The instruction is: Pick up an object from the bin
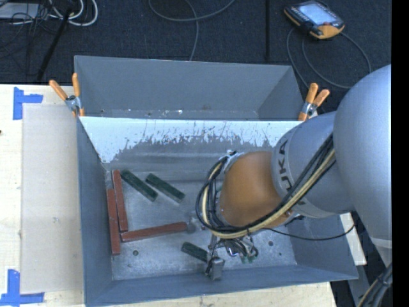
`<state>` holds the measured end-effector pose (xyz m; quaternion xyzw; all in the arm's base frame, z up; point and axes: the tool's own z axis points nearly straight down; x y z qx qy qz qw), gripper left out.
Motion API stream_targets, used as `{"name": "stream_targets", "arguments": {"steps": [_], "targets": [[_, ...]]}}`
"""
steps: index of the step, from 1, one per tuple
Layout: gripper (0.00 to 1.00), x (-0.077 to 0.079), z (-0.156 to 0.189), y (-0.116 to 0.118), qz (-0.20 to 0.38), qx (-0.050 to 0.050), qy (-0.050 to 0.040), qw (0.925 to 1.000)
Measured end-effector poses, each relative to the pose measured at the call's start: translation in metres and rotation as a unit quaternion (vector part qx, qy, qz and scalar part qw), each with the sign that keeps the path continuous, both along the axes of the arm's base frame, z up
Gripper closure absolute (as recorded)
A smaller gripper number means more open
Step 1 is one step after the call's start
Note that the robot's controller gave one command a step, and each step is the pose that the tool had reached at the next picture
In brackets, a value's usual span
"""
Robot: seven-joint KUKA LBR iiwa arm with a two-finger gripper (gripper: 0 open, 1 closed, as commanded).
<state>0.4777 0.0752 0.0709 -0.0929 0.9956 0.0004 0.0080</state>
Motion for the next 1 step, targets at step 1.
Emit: {"name": "stream_targets", "arguments": {"steps": [1], "targets": [[1.00,0.0020,-0.0013,0.0145,-0.037,-0.001,0.0082,0.9993]]}}
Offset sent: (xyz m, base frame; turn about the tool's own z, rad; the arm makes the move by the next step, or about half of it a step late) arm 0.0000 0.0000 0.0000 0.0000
